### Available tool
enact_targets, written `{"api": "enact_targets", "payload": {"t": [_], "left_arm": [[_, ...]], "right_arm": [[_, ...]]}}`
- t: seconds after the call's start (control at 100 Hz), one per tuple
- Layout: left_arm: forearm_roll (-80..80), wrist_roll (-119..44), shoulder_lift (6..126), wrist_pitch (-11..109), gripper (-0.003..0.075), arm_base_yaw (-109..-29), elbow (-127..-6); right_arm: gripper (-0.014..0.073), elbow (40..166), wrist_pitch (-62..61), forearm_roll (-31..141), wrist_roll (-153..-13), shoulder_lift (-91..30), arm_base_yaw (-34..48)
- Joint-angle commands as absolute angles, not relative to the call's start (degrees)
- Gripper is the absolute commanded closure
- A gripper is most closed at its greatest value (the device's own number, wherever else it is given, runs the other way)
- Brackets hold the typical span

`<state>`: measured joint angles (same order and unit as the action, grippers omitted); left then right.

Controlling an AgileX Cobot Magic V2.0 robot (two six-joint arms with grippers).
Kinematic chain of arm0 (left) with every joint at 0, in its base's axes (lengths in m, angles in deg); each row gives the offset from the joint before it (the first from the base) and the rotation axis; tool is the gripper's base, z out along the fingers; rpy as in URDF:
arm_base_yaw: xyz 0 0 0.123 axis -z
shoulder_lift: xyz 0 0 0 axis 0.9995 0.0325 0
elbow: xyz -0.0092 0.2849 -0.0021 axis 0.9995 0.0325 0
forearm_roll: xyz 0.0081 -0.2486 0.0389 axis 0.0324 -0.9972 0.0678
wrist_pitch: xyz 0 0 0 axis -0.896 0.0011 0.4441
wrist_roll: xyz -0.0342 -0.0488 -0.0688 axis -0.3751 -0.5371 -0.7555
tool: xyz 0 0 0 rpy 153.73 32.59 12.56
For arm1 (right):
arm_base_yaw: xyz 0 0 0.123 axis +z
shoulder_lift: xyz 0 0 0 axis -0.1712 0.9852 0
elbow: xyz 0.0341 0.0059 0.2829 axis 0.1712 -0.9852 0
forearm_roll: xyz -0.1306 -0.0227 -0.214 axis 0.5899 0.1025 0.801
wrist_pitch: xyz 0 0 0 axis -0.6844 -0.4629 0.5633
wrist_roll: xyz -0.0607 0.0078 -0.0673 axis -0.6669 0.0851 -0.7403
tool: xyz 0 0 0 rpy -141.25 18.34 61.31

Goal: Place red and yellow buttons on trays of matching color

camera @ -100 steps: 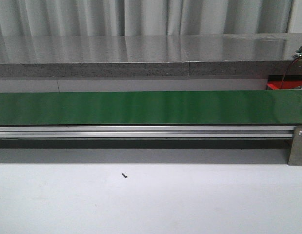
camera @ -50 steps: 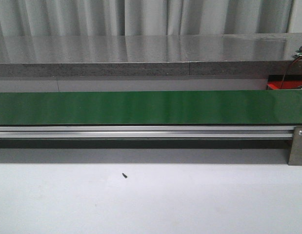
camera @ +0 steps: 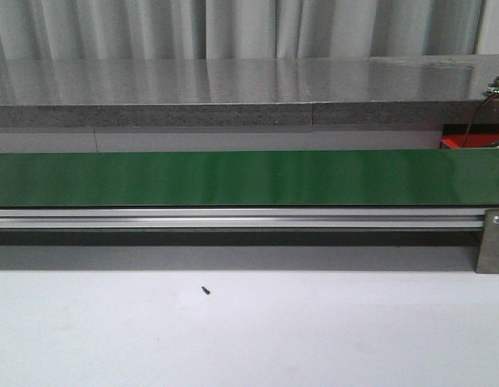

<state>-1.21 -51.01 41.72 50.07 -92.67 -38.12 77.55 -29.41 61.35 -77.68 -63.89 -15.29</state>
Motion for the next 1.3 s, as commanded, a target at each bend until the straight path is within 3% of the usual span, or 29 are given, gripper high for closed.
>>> {"api": "enact_targets", "payload": {"t": [0.0, 0.12, 0.39, 1.29], "left_arm": [[-1.6, -50.8, 41.7, 54.8, 0.074, -92.4, -39.0], [-1.6, -50.8, 41.7, 54.7, 0.074, -92.4, -38.6], [-1.6, -50.8, 41.9, 54.8, 0.074, -92.4, -38.6], [-1.6, -50.8, 41.9, 54.8, 0.074, -92.4, -38.6]], "right_arm": [[0.0661, 78.9, -24.5, 65.7, -78.0, -64.3, -15.1], [0.0661, 77.2, -20.1, 73.3, -78.0, -65.9, -12.3], [0.0661, 69.5, -10.8, 72.5, -78.0, -72.5, -3.3], [0.0661, 60.0, -6.3, 69.3, -76.8, -82.2, -3.3]]}}
